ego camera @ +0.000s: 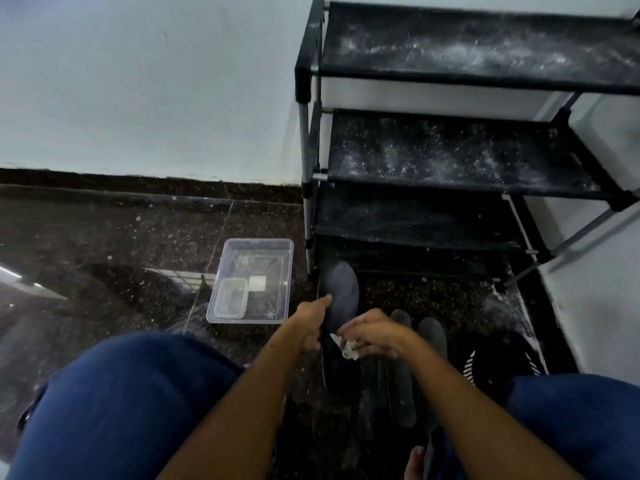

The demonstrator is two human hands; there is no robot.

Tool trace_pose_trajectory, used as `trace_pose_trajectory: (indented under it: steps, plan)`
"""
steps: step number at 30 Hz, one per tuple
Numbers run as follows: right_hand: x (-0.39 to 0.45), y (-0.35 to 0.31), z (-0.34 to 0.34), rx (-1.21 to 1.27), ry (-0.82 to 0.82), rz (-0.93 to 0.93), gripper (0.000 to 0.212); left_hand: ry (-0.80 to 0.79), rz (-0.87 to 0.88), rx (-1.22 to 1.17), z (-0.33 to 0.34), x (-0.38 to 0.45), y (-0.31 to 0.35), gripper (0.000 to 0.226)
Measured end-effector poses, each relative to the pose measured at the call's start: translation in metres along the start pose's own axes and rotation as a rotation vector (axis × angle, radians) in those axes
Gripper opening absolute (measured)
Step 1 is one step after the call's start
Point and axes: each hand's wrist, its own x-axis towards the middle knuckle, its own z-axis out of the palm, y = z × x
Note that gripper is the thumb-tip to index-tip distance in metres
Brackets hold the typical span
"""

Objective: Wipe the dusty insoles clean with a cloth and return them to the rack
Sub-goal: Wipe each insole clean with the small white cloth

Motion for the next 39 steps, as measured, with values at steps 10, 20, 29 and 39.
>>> trace_pose_trajectory:
  steps: [10, 20, 29, 39]
  plan:
    - [0.07, 0.107, 0.049, -0.005, 0.069, 0.305, 0.014, 0.219, -0.157, 0.3, -0.018, 0.058, -0.103, 0.039]
    - [0.104, 0.138, 0.077, 0.064, 0.099, 0.377, 0.01, 0.392, -0.172, 0.37, -0.028, 0.084, -0.147, 0.026]
    - [0.116, 0.16, 0.07, 0.098, 0.22, 0.352, 0.022, 0.458, -0.153, 0.363, -0.034, 0.103, -0.147, 0.027]
    - [0.11, 0.183, 0.03, 0.101, 0.567, 0.421, 0.024, 0.531, -0.154, 0.382, -0.03, 0.109, -0.143, 0.032]
